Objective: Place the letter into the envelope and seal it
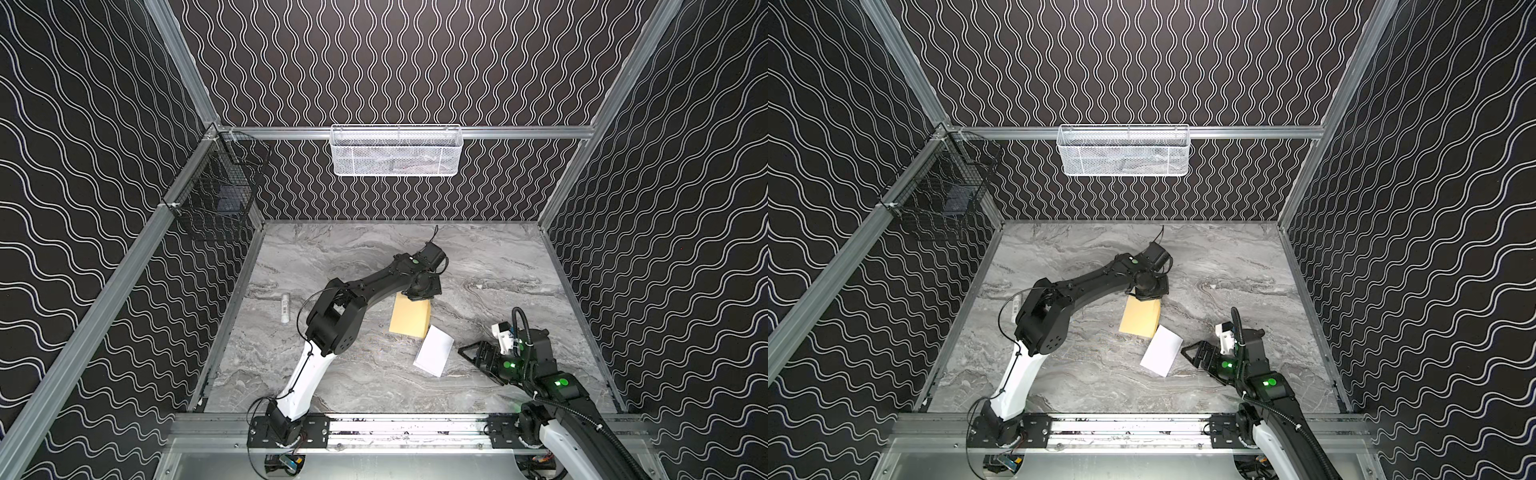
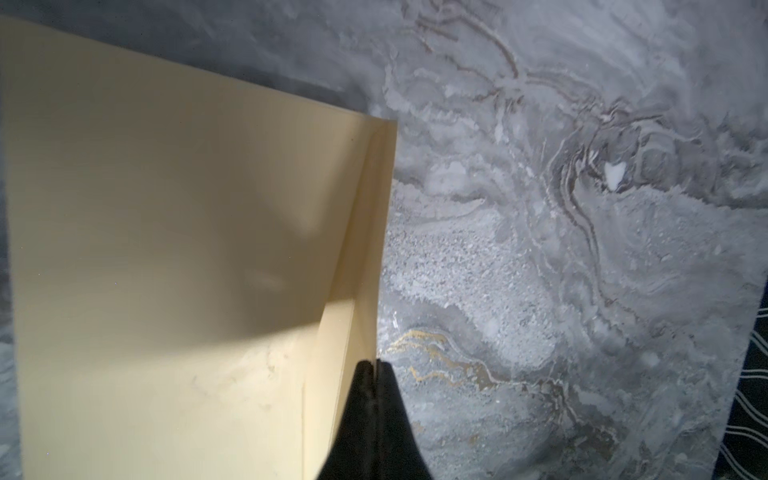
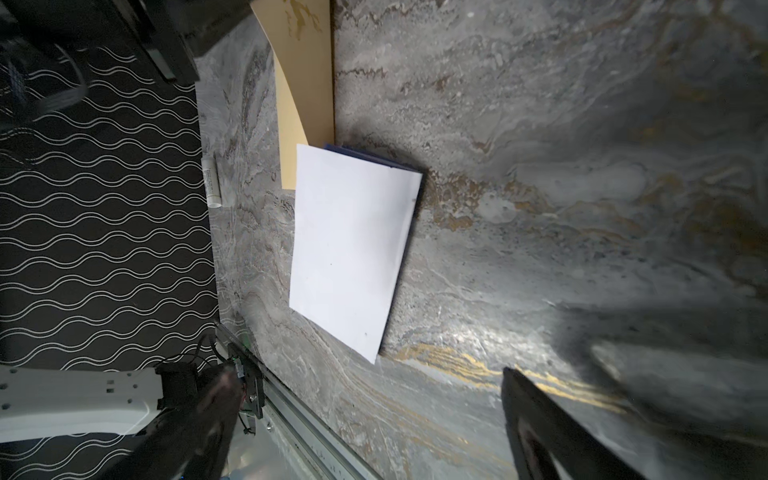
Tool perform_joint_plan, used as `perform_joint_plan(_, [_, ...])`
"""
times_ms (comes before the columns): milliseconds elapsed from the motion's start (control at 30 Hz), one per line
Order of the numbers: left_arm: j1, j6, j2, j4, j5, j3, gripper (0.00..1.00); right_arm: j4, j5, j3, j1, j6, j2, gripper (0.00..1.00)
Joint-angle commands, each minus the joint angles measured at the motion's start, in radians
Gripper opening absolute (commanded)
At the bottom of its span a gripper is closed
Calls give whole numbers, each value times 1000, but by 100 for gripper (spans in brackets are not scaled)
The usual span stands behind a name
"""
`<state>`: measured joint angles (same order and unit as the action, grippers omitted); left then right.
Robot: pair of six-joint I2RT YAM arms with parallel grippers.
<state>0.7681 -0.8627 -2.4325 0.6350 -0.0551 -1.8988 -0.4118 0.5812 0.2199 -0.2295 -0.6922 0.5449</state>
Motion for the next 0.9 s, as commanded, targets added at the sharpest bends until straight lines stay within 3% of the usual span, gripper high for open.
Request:
perform_joint_plan(0, [-16,-40,-2,-76,-17,-14,0,36,2,-7,-7,-18,7,99])
perform_joint_plan(100, [-22,-46,-14,-92,-36,-16,0,50,0,-11,-11,-23,16,99])
perform_joint_plan(133, [-22,-45,-11,-101,-41,-11,7,52,-1,-10,-14,-23,21,99])
perform_joint_plan(233, [-29,-53,14,-124,-60,26,51,70,-13,-16,-16,-18,41,99])
perform_joint_plan(333, [-40,-50,83,-158,-68,67,66,90,-12,-9,-19,-3,74,99])
perform_joint_plan(500, [-60,-15,258,-201,-75,129,78,51,-81,69,-17,92,142,99])
perform_joint_plan(567, [-62,-2,337,-226,-86,175,89,76,-87,99,-16,118,189,98])
perform_joint_plan(667, [-62,26,471,-237,-88,269,91,107,-106,159,-17,153,294,98])
perform_joint_plan(867, [-63,117,806,-274,-117,587,93,129,-16,330,-16,348,567,98])
